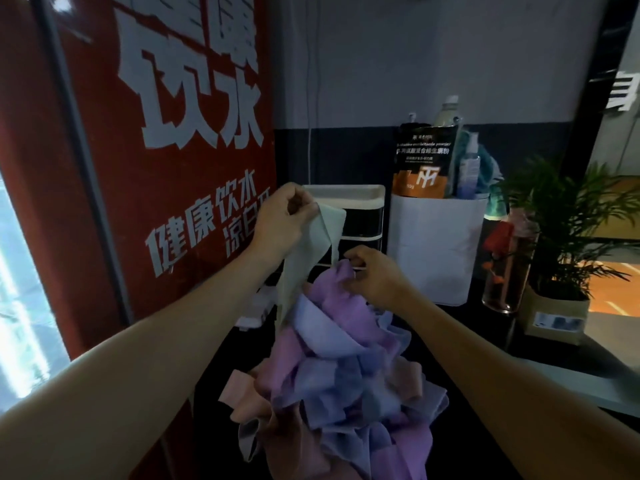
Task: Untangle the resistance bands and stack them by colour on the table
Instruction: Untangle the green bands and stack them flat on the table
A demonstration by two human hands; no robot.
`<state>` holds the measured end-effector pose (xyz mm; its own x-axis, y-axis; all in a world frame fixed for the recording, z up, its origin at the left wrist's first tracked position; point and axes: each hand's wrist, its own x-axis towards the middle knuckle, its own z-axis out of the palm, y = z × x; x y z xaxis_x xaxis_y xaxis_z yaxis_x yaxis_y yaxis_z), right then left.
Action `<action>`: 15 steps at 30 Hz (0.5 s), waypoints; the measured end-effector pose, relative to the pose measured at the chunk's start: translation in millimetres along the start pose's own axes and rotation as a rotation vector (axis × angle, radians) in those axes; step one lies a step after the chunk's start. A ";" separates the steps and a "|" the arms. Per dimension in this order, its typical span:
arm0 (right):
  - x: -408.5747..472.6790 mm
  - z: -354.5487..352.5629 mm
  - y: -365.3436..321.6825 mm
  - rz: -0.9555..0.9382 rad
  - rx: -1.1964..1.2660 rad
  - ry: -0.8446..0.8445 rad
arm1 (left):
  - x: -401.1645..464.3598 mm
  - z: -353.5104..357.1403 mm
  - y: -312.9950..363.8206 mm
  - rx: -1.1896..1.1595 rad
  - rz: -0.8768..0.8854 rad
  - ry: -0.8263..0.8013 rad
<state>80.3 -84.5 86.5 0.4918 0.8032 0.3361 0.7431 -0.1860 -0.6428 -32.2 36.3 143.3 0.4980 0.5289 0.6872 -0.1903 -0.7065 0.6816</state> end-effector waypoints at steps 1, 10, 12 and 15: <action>-2.1 -1.6 -0.3 0.003 -0.001 -0.009 | -2.5 1.7 -0.4 0.010 -0.013 -0.026; -33.7 0.8 24.8 0.139 0.251 -0.250 | -77.9 23.8 -46.1 0.029 -0.215 -0.363; -36.0 5.7 34.3 0.152 0.269 -0.144 | -87.3 23.8 -48.9 -0.010 -0.292 -0.411; -31.7 8.1 44.1 0.173 0.221 -0.010 | -95.3 23.9 -51.2 -0.041 -0.352 -0.452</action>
<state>93.8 -113.6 41.9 0.5979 0.7757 0.2022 0.5306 -0.1938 -0.8252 -49.7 10.8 36.9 0.8480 0.4689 0.2471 0.0248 -0.5009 0.8652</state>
